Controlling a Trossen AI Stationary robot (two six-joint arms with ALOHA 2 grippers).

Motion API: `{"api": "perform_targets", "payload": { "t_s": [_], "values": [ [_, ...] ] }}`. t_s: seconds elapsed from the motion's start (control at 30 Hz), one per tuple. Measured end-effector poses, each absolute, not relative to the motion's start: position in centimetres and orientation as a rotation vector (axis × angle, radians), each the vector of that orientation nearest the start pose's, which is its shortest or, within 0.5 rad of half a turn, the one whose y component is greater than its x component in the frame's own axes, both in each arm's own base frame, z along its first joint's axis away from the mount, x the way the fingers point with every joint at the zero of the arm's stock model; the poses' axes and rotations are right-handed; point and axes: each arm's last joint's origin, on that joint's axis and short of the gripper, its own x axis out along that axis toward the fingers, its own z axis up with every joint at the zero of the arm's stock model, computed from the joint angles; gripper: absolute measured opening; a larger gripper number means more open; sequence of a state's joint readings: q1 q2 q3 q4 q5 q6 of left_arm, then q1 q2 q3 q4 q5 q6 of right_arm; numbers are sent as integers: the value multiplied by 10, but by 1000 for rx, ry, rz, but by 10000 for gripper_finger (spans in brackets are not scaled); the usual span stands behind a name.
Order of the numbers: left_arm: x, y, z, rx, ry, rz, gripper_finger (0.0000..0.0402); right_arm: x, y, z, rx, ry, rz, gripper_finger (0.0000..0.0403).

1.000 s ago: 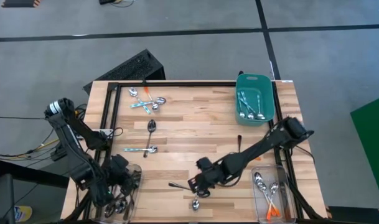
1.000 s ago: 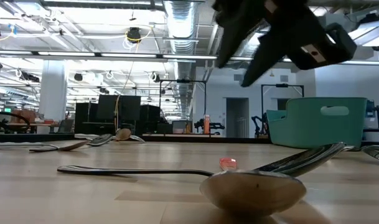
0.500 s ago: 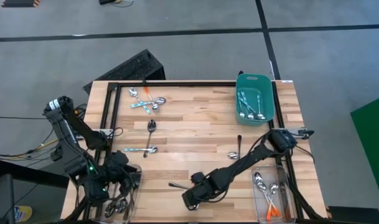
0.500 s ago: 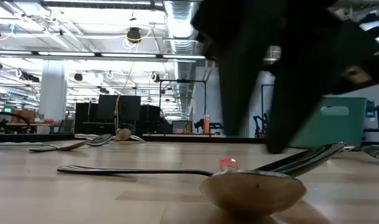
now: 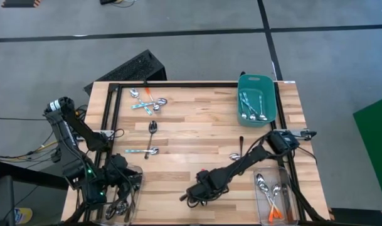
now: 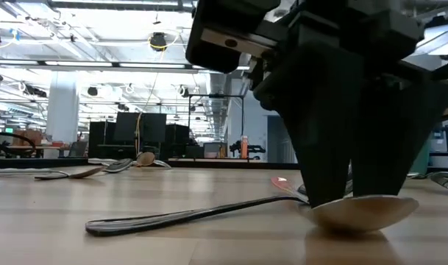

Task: Sort silverware by color (type)
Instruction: Put the orange spoon into the right transparent bin

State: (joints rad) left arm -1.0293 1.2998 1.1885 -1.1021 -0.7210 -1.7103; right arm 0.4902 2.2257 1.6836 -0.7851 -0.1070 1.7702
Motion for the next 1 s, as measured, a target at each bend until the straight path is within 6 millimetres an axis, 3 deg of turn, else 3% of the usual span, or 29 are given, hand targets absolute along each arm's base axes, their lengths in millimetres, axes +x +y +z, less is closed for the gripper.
{"api": "perform_targets", "payload": {
  "t_s": [0.67,0.8,1.0],
  "values": [
    [132,-190,307,-691,654,403,155,394,199,145,1153,1298,-792,139],
    [132,-190,307,-690,654,403,155,394,195,143,1121,1325,-777,109],
    [132,-189,307,-677,656,407,155,391,193,143,1040,1361,-767,20]
  ]
}}
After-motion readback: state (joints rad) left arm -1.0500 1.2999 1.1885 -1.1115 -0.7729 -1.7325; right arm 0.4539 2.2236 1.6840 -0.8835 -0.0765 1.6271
